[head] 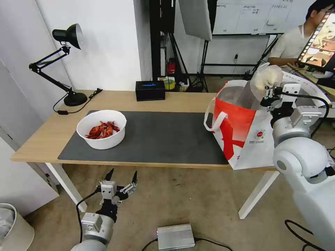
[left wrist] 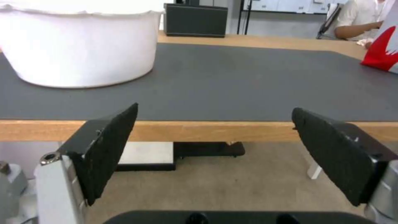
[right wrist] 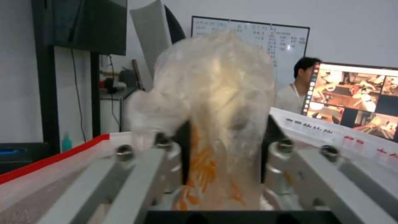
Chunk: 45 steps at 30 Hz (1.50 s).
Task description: Pick up the trash from the table and place it into the takeout bag.
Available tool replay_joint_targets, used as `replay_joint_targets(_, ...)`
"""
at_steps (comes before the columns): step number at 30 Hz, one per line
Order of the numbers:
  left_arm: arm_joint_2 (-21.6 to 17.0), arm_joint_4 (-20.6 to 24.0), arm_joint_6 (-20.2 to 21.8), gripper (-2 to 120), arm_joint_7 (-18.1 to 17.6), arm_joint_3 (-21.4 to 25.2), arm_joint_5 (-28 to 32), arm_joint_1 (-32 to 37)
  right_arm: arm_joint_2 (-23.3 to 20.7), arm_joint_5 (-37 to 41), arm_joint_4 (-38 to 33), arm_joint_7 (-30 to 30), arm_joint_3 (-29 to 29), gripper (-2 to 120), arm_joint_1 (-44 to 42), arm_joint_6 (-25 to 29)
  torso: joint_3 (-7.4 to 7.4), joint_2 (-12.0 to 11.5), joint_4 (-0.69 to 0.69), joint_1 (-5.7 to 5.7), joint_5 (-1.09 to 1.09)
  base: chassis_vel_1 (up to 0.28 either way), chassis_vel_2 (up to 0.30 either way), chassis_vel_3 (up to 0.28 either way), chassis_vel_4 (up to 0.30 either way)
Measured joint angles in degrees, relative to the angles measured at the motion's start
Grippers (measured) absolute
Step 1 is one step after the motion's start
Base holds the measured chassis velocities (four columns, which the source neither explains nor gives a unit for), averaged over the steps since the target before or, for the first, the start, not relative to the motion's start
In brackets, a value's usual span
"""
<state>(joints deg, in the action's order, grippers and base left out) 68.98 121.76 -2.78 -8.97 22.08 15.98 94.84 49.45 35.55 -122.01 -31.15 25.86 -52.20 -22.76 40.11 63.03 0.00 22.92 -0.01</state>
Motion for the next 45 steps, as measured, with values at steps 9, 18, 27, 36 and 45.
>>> replay_joint_targets(9, 0.0, -0.1, 0.2, 100, 0.0, -0.3, 0.4, -0.3, 0.4, 0.0, -0.1, 0.1, 0.2, 64, -1.0, -0.4, 0.00, 0.0, 0.00, 0.00, 0.01, 0.000, 0.000, 0.000, 0.000)
replay_joint_targets(18, 0.1, 0.0, 0.2, 100, 0.0, -0.1, 0.5, 0.0, 0.3, -0.1, -0.1, 0.2, 0.1, 97, -0.8, -0.9, 0.00, 0.0, 0.00, 0.00, 0.01, 0.000, 0.000, 0.000, 0.000)
replay_joint_targets(27, 0.4, 0.7, 0.2, 100, 0.0, 0.1, 0.2, 0.6, 0.0, 0.1, -0.2, 0.2, 0.7, 100, -0.9, -0.9, 0.00, 0.0, -0.01, 0.00, 0.01, 0.000, 0.000, 0.000, 0.000)
replay_joint_targets(36, 1.3, 2.0, 0.0, 100, 0.0, 0.8, -0.9, 2.3, -1.3, 3.9, -1.5, 0.3, 1.9, 100, -1.3, -1.6, 0.00, 0.0, -0.01, 0.00, 0.01, 0.000, 0.000, 0.000, 0.000)
replay_joint_targets(45, 2.4, 2.9, -0.2, 100, 0.0, 1.0, -2.3, 3.7, -3.3, 21.7, -3.9, -6.4, 3.6, 100, -1.4, -6.7, 0.00, 0.0, -0.01, -0.01, 0.01, 0.000, 0.000, 0.000, 0.000)
